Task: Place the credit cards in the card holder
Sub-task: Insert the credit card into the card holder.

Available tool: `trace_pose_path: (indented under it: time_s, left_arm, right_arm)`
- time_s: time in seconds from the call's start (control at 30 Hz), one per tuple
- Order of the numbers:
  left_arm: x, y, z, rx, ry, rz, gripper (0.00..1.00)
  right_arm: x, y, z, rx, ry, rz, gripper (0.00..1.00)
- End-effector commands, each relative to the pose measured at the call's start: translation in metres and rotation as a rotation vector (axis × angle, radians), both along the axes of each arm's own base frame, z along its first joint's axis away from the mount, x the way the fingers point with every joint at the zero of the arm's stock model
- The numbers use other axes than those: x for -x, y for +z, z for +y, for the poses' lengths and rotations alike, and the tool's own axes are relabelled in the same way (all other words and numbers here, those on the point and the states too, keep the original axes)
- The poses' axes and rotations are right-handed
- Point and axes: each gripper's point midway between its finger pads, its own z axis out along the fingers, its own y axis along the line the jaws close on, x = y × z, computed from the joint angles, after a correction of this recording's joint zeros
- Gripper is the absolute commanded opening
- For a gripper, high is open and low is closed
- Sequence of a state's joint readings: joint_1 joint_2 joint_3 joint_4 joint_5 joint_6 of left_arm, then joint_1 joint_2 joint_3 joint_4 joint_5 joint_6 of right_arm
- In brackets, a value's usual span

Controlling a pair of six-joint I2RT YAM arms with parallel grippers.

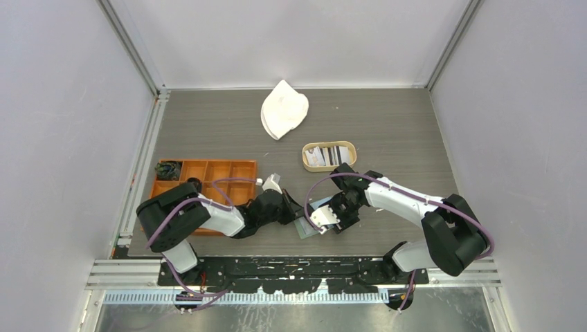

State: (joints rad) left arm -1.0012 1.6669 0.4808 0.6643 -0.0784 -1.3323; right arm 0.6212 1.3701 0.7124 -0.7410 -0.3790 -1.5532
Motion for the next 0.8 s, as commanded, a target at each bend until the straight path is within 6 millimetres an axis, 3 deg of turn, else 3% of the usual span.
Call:
trace_pose_path:
  time_s: [0.0,0.77]
  left_arm:
    - [0.002,-0.006,-0.001,-0.048,-0.006,0.035,0.0]
    - [0.007,-0.023,-0.021,0.063,-0.059,0.141,0.0]
  right_arm:
    - [-0.001,0.006,0.008,-0.037,0.004,-0.013,0.57]
    - [-0.005,0.007,0.01,-0.053,0.002,-0.041,0.61]
